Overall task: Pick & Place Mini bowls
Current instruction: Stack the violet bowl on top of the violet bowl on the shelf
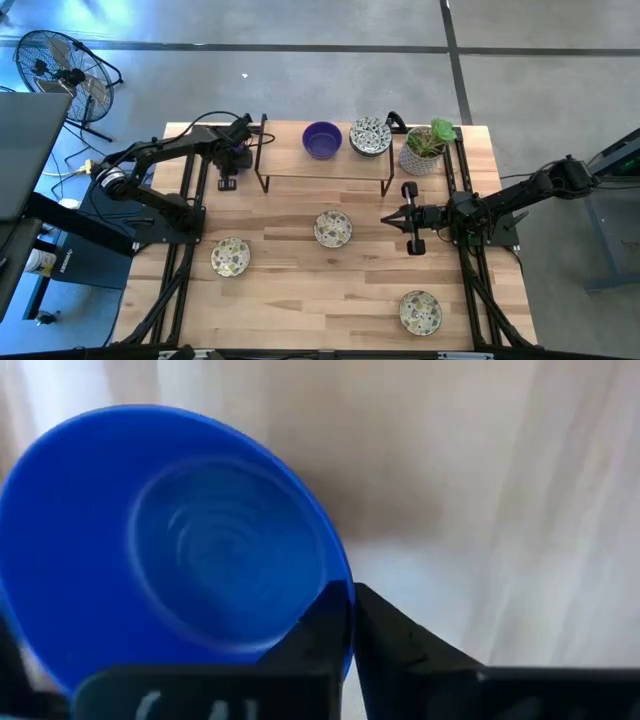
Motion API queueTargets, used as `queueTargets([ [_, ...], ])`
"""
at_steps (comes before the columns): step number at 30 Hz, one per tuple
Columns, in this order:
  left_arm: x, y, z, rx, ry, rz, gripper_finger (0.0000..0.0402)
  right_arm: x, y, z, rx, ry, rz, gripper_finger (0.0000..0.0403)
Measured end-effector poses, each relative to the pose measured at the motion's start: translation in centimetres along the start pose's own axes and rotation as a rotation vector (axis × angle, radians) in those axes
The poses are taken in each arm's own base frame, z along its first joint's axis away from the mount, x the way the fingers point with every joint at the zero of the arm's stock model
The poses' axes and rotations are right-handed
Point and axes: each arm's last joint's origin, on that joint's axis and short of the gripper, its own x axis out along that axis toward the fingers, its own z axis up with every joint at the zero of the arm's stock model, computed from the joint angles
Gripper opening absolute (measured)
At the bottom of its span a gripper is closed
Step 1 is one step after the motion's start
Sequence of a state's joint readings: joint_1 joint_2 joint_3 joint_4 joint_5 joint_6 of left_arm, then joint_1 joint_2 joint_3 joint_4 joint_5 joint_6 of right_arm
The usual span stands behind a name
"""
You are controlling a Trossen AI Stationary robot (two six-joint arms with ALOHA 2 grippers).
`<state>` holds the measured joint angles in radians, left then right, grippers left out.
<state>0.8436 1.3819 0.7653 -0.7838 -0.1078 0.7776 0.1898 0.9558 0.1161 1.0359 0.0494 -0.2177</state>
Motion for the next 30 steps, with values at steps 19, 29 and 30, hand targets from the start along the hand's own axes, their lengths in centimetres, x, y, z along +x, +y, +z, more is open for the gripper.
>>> queueTargets([
  [19,-15.0,2.4,-0.2,-0.034,-0.134,0.234,0.0002,0.0,0.0,0.0,0.0,0.001,-0.004,0.0],
  [29,-24.3,1.8,3.6,0.111,-0.514,0.275,0.0001,0.0,0.0,0.0,-0.001,-0.001,-0.005,0.0],
  [30,-24.7,1.7,4.3,0.133,-0.53,0.272,0.0001,0.0,0.0,0.0,-0.004,-0.003,-0.005,0.0],
])
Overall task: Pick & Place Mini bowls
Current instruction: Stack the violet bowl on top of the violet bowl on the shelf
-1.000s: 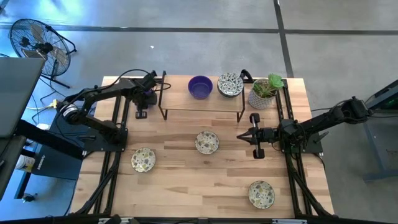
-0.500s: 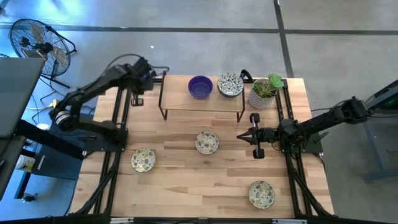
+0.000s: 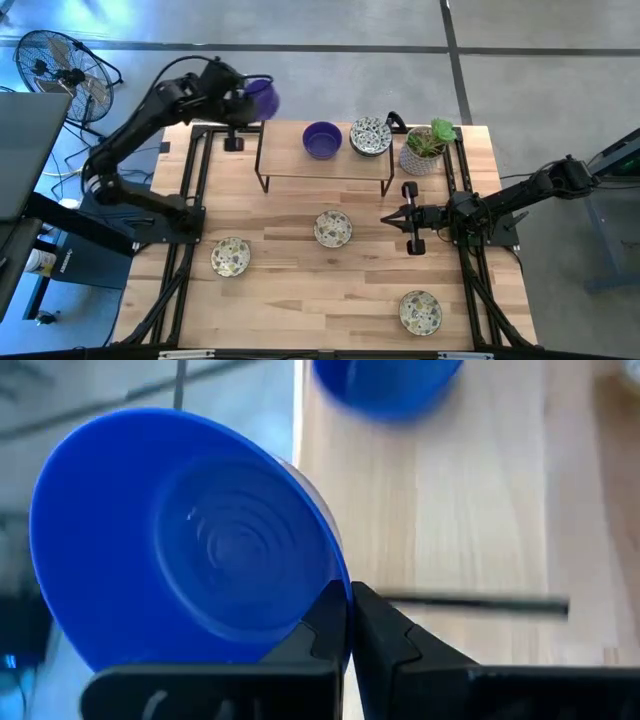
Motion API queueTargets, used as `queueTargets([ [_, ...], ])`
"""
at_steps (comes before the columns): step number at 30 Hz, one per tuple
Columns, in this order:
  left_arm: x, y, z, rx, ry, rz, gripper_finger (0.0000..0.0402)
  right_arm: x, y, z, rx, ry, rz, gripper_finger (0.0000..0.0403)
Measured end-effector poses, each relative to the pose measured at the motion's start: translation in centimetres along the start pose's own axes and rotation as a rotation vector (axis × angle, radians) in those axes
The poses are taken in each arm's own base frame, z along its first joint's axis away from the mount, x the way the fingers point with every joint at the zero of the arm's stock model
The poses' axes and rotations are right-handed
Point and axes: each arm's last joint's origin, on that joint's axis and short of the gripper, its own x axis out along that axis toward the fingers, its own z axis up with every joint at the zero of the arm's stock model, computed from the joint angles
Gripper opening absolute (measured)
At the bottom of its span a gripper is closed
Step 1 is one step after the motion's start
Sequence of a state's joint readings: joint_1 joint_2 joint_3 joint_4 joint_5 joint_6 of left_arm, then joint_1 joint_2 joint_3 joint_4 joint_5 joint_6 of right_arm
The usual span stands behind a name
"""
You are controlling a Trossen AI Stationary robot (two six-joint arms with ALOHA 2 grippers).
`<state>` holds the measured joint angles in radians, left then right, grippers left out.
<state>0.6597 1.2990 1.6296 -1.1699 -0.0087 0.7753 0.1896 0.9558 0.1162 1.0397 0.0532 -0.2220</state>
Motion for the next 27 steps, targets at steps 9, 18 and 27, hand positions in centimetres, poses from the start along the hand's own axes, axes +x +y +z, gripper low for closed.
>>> queueTargets([
  [9,2.7,-1.0,7.6,0.204,-0.159,-0.05,0.0001,0.0,0.0,0.0,-0.006,-0.004,-0.001,0.0],
  [18,5.7,-2.5,10.8,0.307,-0.197,-0.116,0.0001,0.0,0.0,0.0,-0.006,-0.003,0.003,0.0],
  [27,7.6,-3.0,12.0,0.343,-0.22,-0.113,0.0001,0.0,0.0,0.0,-0.007,-0.001,0.003,0.0],
])
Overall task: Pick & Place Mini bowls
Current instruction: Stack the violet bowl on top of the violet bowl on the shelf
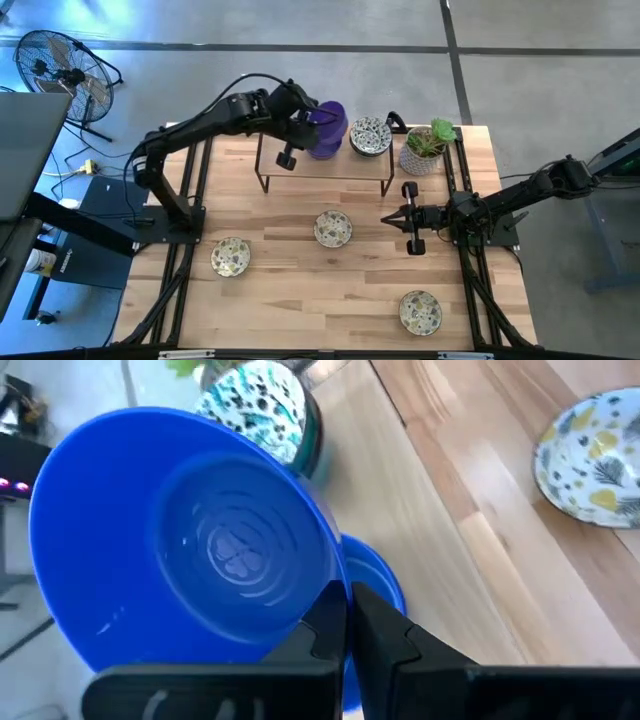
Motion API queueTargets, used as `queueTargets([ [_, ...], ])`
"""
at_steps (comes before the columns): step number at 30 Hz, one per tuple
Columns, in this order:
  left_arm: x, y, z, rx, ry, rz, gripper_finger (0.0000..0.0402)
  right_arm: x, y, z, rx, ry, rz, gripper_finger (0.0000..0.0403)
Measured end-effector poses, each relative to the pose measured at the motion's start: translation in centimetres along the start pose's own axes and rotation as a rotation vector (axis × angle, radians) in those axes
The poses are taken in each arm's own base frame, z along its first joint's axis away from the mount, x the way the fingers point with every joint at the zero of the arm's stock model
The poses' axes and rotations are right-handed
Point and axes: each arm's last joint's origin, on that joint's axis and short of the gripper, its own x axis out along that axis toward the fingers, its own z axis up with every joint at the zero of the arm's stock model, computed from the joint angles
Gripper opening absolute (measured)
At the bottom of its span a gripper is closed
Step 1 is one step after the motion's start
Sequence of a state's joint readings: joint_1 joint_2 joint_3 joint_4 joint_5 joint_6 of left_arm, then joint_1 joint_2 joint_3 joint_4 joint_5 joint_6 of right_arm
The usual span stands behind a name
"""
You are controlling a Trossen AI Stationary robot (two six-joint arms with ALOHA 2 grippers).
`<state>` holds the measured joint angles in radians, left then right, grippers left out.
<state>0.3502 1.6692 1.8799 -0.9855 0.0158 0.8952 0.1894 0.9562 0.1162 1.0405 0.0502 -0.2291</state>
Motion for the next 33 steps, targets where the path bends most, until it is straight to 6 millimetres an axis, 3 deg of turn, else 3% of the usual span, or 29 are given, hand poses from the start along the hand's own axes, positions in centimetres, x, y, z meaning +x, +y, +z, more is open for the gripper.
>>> queueTargets([
  [20,3.6,-0.3,-0.4,0.021,0.066,-0.073,0.0001,0.0,0.0,0.0,-0.007,0.005,-0.002,0.0],
  [33,3.8,-0.7,-1.1,0.02,0.177,-0.085,0.0001,0.0,0.0,0.0,-0.007,0.005,-0.001,0.0],
])
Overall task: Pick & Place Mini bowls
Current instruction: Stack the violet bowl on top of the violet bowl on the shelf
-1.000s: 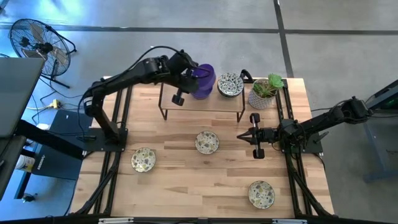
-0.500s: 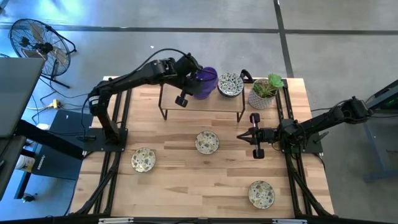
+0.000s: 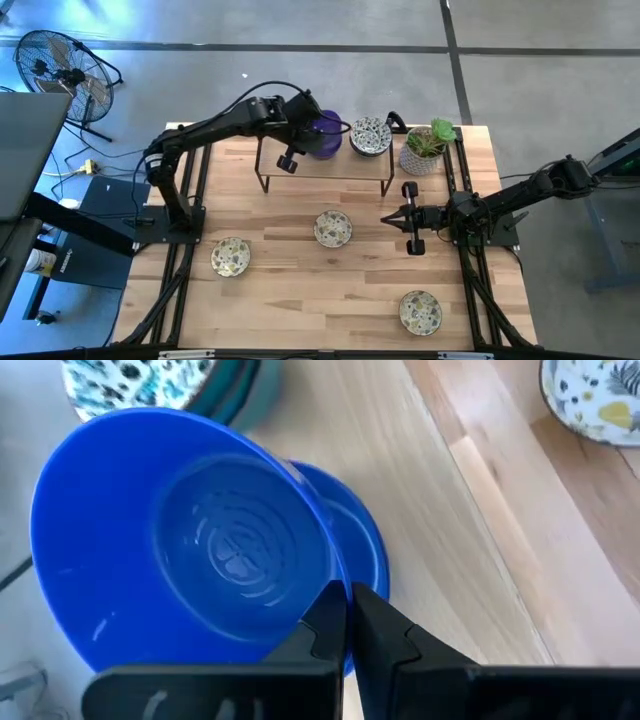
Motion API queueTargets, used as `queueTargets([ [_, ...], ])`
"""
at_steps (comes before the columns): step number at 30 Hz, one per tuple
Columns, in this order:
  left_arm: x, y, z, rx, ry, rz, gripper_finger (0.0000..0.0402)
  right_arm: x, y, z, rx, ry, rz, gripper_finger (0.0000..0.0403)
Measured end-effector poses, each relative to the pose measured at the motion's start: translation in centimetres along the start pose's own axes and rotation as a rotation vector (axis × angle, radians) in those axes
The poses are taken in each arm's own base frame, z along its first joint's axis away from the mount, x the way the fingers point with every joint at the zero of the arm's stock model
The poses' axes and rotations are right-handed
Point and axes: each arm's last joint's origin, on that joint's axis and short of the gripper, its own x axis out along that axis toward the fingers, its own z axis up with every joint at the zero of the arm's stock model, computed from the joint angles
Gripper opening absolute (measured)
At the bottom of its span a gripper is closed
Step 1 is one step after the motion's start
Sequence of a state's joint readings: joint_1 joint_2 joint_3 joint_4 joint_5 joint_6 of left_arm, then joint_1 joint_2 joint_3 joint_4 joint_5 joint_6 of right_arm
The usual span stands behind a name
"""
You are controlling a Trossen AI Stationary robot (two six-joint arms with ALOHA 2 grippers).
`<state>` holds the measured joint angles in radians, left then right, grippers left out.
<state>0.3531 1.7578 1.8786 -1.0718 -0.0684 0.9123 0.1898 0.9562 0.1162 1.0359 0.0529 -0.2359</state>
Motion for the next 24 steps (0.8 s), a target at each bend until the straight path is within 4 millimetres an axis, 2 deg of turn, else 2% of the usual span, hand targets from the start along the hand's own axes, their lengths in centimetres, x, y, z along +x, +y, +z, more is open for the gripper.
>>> queueTargets([
  [6,0.2,0.0,0.0,0.0,0.0,-0.009,0.0001,0.0,0.0,0.0,0.0,0.0,0.0,0.0],
  [13,2.8,-0.2,0.0,0.006,0.062,-0.058,0.0001,0.0,0.0,0.0,0.0,0.0,0.0,0.0],
  [18,2.8,-0.2,0.1,0.008,0.068,-0.045,0.0002,0.0,0.0,0.0,0.0,-0.001,0.002,0.0],
  [24,2.8,-0.2,0.5,-0.008,0.051,-0.03,0.0046,0.0,0.0,0.0,0.0,-0.001,0.002,0.0],
])
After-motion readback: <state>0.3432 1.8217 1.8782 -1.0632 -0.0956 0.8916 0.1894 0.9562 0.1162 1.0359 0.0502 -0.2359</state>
